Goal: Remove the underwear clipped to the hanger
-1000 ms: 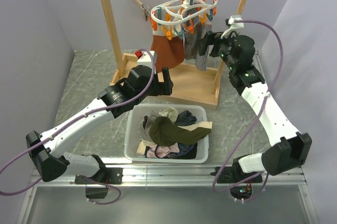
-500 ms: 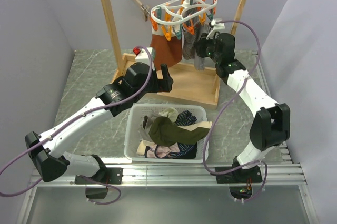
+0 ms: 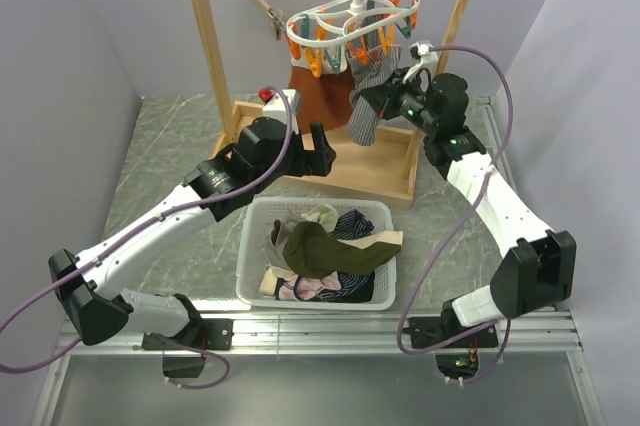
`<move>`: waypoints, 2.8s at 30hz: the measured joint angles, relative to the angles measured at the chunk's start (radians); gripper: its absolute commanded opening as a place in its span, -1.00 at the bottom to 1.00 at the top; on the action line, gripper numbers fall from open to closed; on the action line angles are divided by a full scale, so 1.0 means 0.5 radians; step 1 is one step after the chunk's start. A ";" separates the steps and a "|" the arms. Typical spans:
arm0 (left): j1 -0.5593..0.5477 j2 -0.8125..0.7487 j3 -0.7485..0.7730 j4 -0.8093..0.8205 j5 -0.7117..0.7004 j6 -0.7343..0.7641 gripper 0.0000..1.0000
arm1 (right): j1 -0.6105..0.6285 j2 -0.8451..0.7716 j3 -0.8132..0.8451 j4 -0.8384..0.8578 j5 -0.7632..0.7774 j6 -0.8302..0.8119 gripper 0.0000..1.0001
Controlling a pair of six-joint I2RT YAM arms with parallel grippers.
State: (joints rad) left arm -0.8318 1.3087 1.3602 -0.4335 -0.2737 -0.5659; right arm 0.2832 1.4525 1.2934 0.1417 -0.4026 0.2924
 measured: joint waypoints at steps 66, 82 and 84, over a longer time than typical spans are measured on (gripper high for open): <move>-0.412 0.436 0.166 0.169 -0.320 0.472 -0.99 | 0.237 0.312 1.237 -1.051 0.449 0.061 0.89; -0.420 0.436 0.205 0.166 -0.319 0.479 -0.99 | 0.367 0.485 1.485 -1.113 0.756 -0.059 -1.00; -0.420 0.436 0.205 0.163 -0.323 0.480 -0.99 | 0.367 0.485 1.485 -1.112 0.769 -0.056 -1.00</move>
State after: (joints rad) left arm -1.0420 1.5265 1.4628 -0.3523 -0.4351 -0.3260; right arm 0.4667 1.6951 2.0357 -0.4145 -0.0181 0.2642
